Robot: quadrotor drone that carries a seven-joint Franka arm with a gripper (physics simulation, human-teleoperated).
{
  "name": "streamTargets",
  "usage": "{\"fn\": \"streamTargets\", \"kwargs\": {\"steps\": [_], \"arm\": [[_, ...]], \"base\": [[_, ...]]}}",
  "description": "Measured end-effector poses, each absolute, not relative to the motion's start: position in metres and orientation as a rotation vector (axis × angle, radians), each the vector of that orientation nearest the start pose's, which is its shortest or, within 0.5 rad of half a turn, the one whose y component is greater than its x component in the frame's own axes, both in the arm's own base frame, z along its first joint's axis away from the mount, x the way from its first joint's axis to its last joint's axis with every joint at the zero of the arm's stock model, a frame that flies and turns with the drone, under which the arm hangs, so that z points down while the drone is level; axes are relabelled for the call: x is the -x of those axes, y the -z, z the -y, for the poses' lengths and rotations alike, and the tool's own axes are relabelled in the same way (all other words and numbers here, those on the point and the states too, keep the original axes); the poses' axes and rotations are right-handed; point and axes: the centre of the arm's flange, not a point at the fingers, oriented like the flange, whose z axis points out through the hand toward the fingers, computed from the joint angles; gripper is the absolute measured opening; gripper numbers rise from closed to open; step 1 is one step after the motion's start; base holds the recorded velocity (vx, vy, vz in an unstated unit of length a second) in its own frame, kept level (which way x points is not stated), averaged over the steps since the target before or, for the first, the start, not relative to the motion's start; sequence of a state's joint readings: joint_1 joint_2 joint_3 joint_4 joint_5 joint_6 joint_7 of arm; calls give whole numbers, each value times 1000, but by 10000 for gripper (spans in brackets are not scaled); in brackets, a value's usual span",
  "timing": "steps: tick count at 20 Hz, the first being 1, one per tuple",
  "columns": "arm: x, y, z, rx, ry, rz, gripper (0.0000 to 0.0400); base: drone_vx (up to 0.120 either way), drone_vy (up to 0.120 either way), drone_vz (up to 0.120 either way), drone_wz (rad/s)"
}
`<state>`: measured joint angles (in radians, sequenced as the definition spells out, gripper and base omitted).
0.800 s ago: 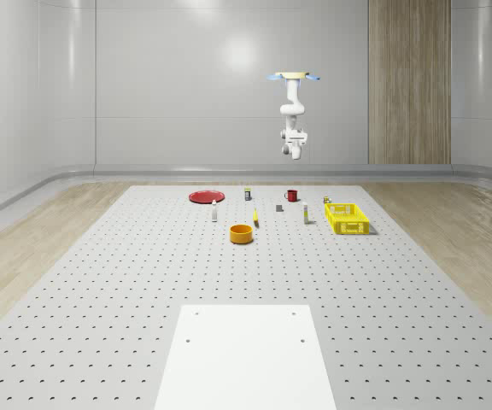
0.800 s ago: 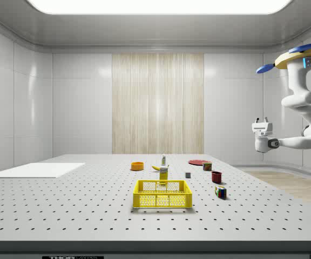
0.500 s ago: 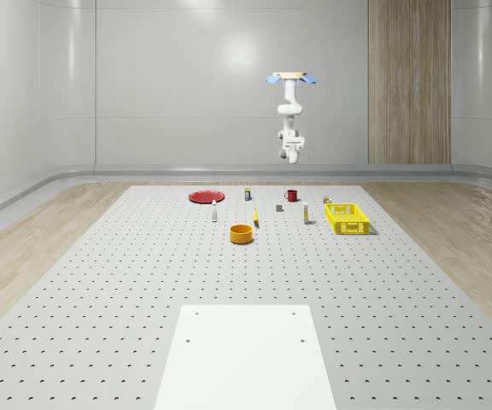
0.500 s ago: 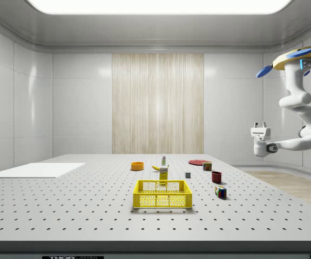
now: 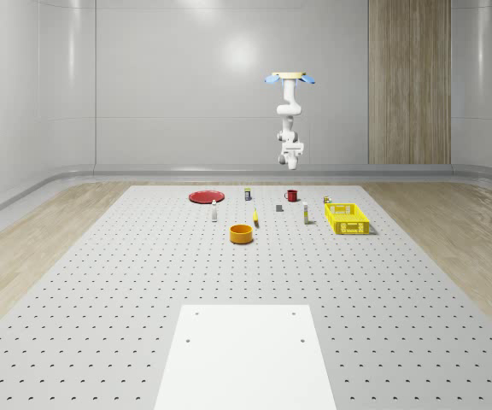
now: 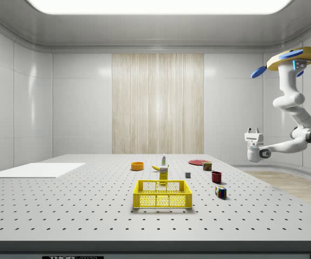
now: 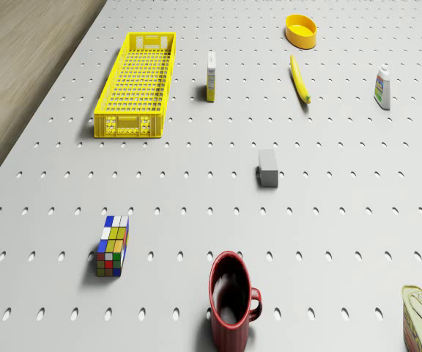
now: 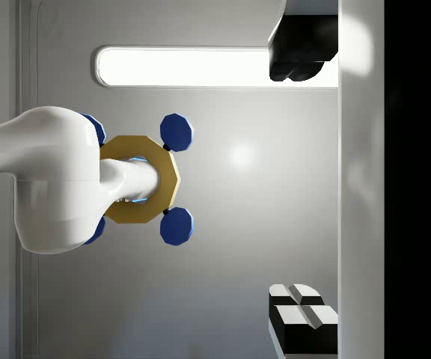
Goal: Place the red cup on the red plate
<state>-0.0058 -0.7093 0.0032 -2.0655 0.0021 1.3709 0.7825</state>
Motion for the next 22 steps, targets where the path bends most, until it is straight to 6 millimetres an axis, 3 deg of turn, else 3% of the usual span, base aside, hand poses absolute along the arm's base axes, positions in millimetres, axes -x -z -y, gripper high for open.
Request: {"fn": "streamTargets", "kwargs": {"steps": [22], "arm": [[-303,-691,0,2893,47,-1198,400]], "base": [[120,0,0,0]]}}
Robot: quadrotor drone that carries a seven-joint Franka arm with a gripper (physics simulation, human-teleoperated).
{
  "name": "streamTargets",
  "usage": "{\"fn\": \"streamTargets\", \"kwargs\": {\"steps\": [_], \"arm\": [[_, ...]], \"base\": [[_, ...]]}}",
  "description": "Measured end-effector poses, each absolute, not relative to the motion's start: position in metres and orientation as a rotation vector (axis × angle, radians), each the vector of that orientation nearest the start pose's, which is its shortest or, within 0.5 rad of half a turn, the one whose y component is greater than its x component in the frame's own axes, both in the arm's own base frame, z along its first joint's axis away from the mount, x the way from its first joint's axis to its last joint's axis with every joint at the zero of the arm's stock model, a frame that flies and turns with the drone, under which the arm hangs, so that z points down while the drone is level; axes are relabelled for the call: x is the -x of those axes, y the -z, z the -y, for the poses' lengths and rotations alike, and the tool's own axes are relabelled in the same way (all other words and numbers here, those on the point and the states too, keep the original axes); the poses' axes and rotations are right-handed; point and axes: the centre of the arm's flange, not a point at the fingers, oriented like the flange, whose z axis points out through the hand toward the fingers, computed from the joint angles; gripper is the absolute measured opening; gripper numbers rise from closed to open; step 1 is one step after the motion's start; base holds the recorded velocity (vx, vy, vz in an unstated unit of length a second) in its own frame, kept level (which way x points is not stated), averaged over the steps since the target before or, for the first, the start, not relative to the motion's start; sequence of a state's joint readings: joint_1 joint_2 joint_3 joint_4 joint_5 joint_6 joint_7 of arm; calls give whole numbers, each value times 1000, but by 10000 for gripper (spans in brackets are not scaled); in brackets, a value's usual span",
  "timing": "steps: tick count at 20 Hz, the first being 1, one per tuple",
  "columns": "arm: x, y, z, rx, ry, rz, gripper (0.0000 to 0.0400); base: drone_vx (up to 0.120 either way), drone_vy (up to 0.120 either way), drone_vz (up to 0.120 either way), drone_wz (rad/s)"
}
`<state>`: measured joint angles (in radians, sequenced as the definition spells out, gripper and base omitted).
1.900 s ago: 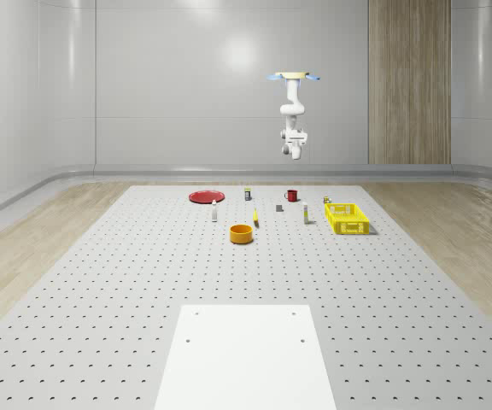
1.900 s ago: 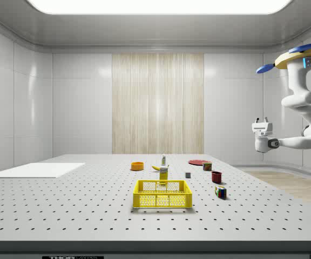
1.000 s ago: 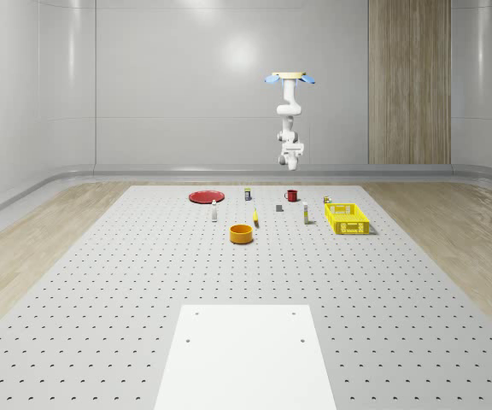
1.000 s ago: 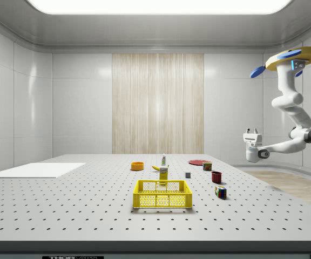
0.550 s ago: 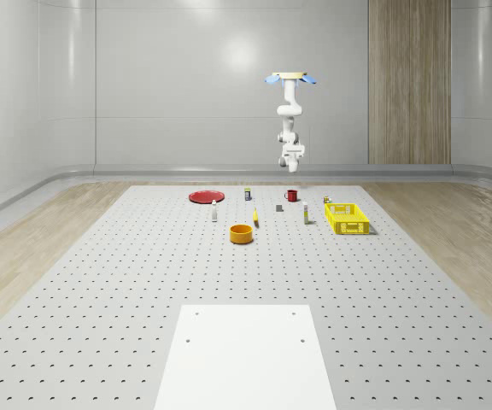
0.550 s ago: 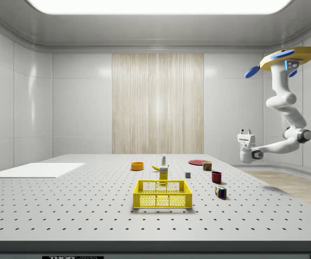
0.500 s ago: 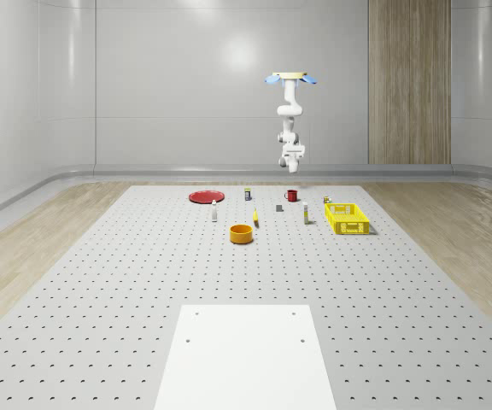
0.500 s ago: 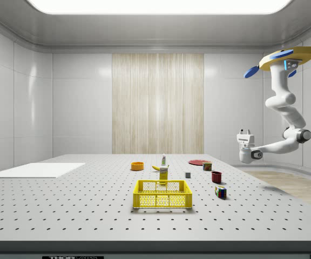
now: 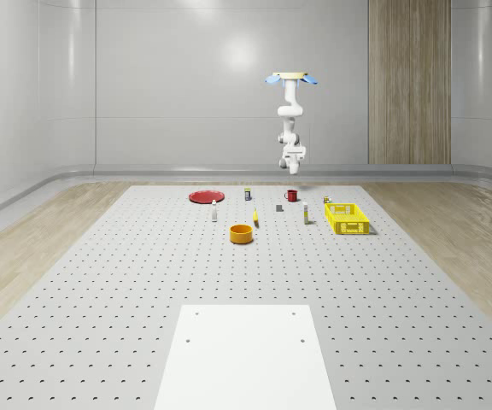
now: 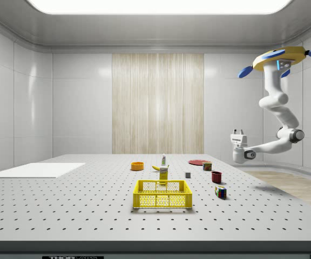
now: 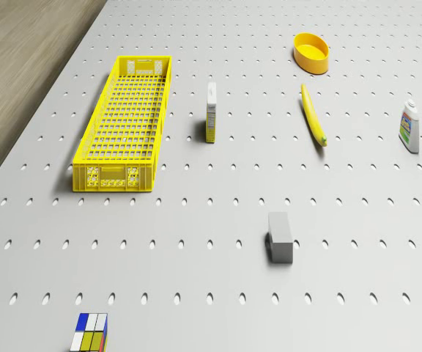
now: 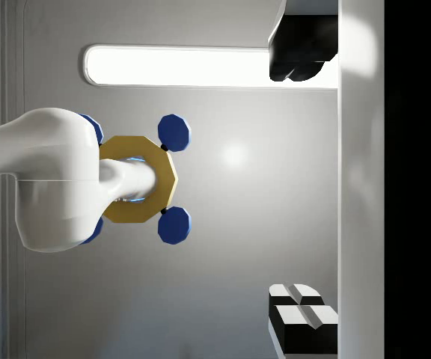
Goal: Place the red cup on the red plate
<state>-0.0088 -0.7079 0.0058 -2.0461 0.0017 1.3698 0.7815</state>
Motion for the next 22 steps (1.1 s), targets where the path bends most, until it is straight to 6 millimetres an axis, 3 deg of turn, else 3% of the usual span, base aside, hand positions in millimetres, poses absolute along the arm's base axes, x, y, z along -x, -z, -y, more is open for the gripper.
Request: {"fn": "streamTargets", "kwargs": {"steps": [11,14,22], "arm": [[-302,-691,-1,2900,67,-1201,400],[-302,-691,-2,2907,76,-1204,400],[-302,-691,-9,2962,128,-1228,400]], "base": [[120,0,0,0],[120,-93,0,0],[5,-20,0,0]]}}
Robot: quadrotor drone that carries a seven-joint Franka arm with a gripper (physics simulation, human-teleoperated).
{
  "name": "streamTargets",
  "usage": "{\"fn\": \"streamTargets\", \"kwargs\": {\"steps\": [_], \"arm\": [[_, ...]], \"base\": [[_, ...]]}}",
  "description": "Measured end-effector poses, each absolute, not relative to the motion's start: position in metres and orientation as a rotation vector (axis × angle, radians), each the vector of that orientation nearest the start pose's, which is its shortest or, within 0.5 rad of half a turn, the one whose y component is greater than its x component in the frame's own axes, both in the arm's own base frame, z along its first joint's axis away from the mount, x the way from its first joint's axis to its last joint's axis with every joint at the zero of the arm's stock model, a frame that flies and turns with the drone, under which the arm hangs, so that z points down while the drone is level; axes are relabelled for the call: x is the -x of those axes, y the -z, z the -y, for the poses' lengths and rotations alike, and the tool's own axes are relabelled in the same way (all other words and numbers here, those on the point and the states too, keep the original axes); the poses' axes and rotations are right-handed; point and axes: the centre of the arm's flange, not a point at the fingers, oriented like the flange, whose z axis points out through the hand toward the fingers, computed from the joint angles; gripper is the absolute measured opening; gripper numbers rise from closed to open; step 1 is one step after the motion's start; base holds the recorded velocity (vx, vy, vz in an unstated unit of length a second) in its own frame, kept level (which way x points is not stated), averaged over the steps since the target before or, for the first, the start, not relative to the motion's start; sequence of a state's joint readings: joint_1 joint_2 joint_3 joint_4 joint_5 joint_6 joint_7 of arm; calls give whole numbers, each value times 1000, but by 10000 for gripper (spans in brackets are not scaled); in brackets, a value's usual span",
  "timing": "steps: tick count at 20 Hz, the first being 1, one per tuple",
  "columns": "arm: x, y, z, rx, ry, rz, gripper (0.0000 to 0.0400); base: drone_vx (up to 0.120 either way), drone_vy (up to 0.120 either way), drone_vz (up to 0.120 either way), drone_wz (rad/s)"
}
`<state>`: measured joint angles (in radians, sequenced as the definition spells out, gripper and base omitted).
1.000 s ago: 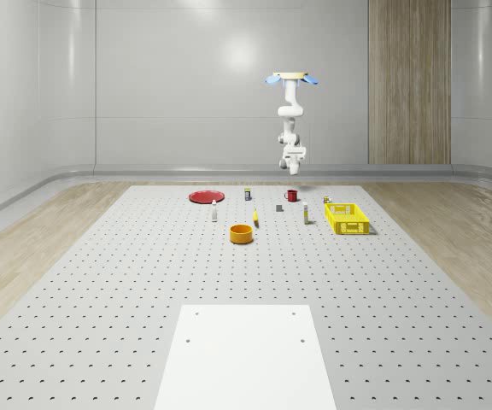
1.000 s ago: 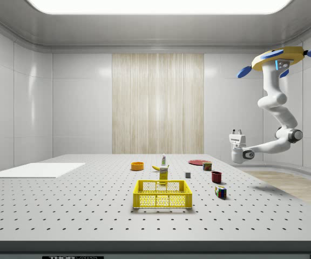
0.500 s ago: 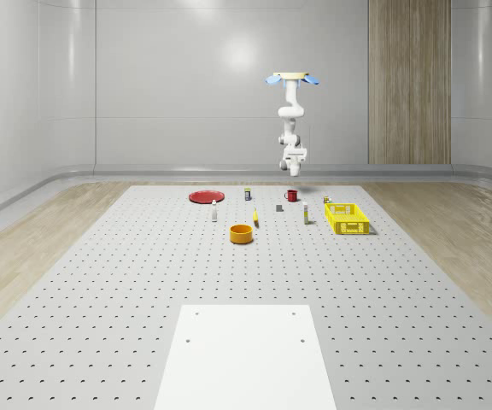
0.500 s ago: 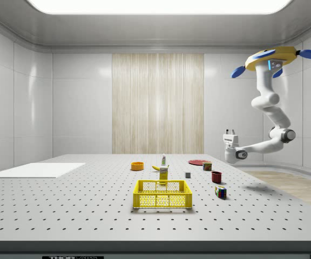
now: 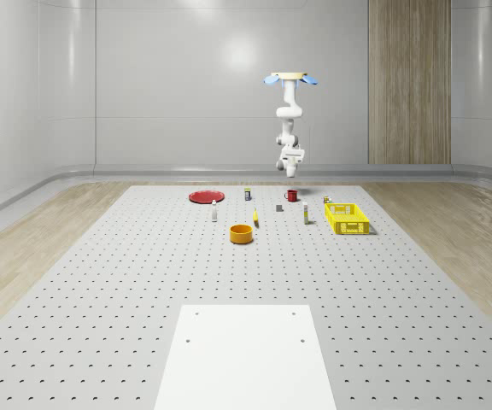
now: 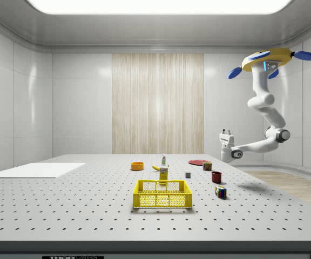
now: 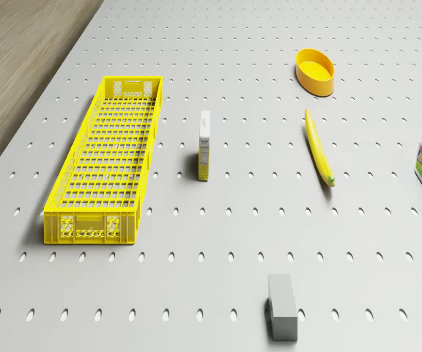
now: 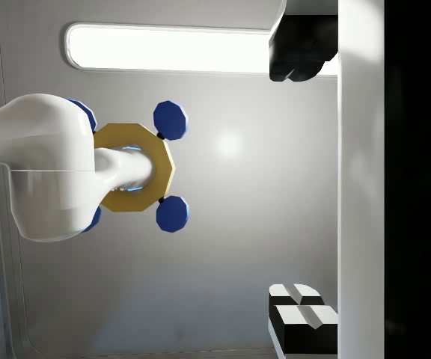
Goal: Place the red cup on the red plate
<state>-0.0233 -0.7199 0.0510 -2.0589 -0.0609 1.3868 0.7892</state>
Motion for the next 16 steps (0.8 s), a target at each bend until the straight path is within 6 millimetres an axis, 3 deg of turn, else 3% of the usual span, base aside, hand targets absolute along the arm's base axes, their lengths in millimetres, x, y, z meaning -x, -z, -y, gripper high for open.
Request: {"fn": "streamTargets", "kwargs": {"steps": [5,10,13,16], "arm": [[-301,-689,-21,3061,217,-1270,400],[-301,-679,-47,3278,434,-1363,400],[-302,-661,-71,3496,708,-1457,400],[-303,-625,-93,3752,1201,-1571,400]], "base": [[0,0,0,0],[0,0,-120,0],[0,0,-120,0],[0,0,-120,0]]}}
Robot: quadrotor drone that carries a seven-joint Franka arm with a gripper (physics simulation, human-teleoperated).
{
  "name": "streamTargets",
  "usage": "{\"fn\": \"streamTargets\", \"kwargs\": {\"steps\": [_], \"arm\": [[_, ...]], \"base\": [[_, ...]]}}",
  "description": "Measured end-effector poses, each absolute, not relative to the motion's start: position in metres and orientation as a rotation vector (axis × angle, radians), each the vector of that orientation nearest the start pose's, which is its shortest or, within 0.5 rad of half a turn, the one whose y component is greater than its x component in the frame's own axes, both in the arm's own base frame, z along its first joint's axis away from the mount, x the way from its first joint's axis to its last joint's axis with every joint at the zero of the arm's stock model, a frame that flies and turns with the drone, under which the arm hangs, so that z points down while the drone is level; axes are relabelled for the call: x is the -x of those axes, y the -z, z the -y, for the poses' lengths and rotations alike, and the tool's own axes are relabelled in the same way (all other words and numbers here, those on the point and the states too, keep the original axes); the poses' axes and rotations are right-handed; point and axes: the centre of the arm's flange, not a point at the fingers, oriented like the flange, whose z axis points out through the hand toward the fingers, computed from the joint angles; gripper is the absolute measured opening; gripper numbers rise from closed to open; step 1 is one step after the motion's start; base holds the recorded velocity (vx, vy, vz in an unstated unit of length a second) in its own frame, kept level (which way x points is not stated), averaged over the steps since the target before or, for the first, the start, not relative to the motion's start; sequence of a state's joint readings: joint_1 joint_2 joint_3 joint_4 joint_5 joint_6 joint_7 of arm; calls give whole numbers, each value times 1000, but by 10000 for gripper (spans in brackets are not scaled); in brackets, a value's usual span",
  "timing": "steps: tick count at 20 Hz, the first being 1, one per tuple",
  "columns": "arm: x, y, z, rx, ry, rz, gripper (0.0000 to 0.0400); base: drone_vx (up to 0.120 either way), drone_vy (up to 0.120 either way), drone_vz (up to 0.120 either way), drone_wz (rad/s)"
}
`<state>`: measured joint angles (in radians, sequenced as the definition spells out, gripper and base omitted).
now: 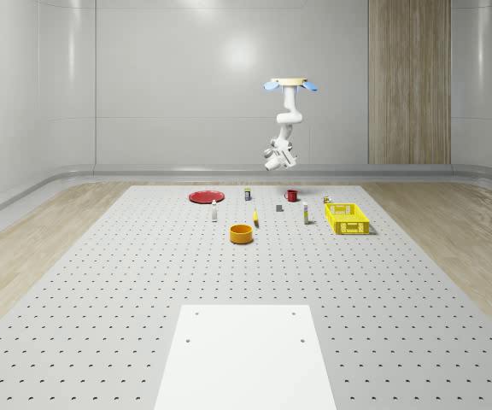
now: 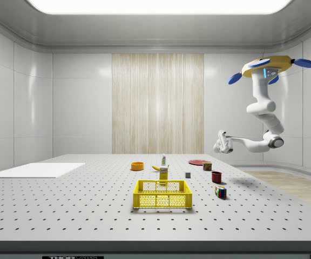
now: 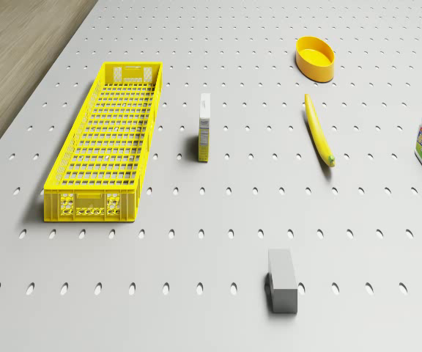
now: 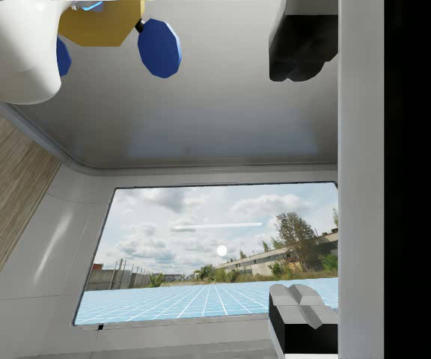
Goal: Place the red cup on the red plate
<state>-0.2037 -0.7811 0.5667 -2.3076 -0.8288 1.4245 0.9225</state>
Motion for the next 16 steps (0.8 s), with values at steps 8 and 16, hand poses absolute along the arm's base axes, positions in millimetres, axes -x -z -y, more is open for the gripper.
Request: {"fn": "streamTargets", "kwargs": {"steps": [8,16], "arm": [[-306,-513,-61,-628,-772,275,400],[-307,-493,-16,-153,-786,71,400]], "base": [[0,0,-120,0],[65,0,-120,0]]}}
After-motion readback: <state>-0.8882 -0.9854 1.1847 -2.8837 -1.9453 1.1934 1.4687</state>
